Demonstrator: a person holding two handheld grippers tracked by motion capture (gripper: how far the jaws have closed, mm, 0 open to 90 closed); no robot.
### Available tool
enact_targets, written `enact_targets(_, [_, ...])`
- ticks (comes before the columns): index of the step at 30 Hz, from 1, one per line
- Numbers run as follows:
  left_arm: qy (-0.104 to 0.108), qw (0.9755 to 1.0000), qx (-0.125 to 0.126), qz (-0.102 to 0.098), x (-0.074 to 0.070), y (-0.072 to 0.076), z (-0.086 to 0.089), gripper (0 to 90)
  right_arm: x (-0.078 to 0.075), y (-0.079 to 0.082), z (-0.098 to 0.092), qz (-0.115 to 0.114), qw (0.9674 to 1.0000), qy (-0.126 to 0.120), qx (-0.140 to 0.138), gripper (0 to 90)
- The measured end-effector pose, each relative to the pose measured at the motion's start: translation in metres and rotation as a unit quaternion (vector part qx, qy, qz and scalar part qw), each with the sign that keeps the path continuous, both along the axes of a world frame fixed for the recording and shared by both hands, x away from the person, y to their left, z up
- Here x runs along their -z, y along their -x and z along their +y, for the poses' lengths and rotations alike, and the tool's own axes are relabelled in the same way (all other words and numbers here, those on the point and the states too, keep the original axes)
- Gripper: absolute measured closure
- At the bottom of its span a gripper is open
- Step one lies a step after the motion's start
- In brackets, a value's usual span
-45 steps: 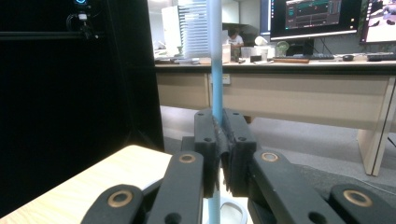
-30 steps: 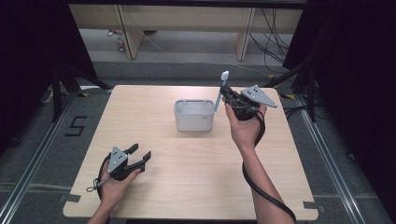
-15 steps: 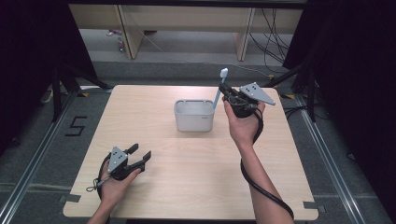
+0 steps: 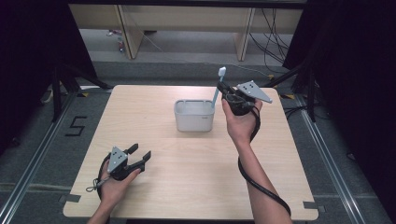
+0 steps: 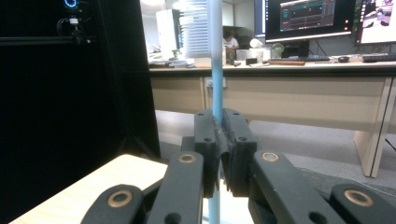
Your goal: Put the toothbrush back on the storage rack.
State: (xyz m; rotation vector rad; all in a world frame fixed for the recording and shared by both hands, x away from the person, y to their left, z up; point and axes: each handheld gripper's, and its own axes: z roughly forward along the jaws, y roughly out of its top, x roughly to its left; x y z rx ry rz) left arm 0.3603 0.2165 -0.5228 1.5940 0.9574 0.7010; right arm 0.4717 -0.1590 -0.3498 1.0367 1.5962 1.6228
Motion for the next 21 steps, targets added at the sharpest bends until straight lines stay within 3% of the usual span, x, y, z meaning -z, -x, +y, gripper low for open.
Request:
enact_targets(18, [-0.001,1.0,0.0,-0.001,0.0,0.0001,0.0001,36.7,0.0069,-0.0095,0.0033,-0.002,1.0,0.004,0.005,85.5])
enact_targets(21, [0.0,1.0,0.0,0.0,0.0,0.0001,0.0001,36.7,0.0085,-0.0101,0.0051,0.008,1.0,-0.004,0.002,85.5])
